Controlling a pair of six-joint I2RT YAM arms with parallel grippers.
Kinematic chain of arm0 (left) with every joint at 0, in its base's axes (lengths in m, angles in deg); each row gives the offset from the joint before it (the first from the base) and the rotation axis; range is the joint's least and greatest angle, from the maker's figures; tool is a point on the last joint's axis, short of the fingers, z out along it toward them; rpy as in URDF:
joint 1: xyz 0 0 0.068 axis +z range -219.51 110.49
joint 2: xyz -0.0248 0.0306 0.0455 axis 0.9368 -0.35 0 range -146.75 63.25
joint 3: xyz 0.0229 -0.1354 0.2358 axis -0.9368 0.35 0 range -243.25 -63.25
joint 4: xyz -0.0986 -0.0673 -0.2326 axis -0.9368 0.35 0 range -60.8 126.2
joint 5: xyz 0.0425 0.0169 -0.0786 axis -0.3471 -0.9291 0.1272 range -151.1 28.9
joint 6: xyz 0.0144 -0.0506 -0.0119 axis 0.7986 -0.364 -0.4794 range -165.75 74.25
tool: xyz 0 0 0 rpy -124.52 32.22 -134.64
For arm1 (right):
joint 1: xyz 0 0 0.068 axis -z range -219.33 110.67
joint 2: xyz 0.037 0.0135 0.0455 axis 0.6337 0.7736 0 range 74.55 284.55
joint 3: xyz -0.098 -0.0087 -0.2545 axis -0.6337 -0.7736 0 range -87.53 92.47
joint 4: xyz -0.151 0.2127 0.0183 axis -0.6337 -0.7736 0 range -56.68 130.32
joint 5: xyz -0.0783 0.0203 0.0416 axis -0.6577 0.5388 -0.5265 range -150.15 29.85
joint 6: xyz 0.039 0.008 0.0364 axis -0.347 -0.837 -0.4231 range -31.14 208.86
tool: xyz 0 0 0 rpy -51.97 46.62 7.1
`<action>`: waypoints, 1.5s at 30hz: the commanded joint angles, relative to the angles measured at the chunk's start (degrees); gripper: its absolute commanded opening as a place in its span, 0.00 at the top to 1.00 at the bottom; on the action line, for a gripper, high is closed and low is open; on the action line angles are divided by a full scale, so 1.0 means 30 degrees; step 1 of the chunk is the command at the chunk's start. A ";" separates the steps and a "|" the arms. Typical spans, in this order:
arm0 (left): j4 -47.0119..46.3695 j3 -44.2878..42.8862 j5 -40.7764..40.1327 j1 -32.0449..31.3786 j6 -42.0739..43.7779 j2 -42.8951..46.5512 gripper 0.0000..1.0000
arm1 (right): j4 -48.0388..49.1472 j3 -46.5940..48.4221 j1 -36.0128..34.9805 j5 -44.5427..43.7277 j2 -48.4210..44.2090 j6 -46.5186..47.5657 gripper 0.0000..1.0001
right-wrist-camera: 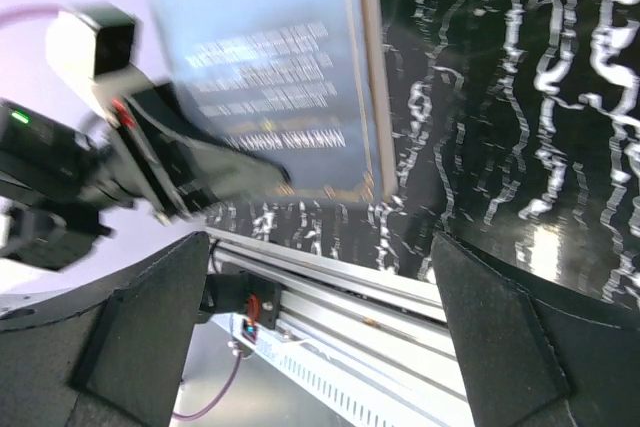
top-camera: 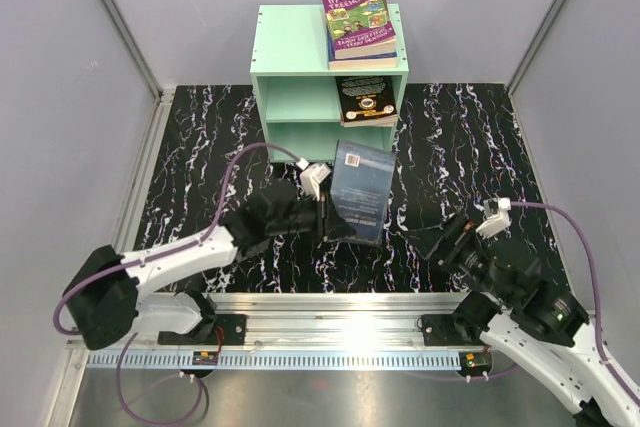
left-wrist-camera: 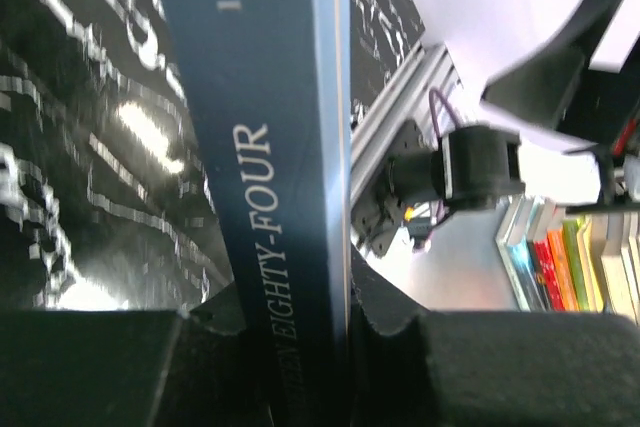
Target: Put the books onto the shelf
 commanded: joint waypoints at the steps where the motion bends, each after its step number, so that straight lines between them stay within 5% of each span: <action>1: -0.3122 -0.3553 0.0466 0.0230 0.1114 -0.0716 1.00 | -0.2592 0.0721 -0.0118 -0.1133 -0.0229 0.0353 0.01; 27: -0.9917 -0.7249 0.4480 0.4800 -0.3953 -0.8044 1.00 | -0.2713 0.0165 -0.0118 -0.0665 -0.1108 0.0412 0.00; 38: -0.2337 -1.1787 0.4682 0.6030 -0.4798 -0.7718 1.00 | -0.2333 -0.0419 -0.0118 -0.0343 -0.1284 0.0148 0.00; 45: -0.2915 -1.4307 0.7671 0.7174 -0.7527 -1.0502 1.00 | -0.1922 -0.0626 -0.0118 -0.0108 -0.1225 0.0001 0.01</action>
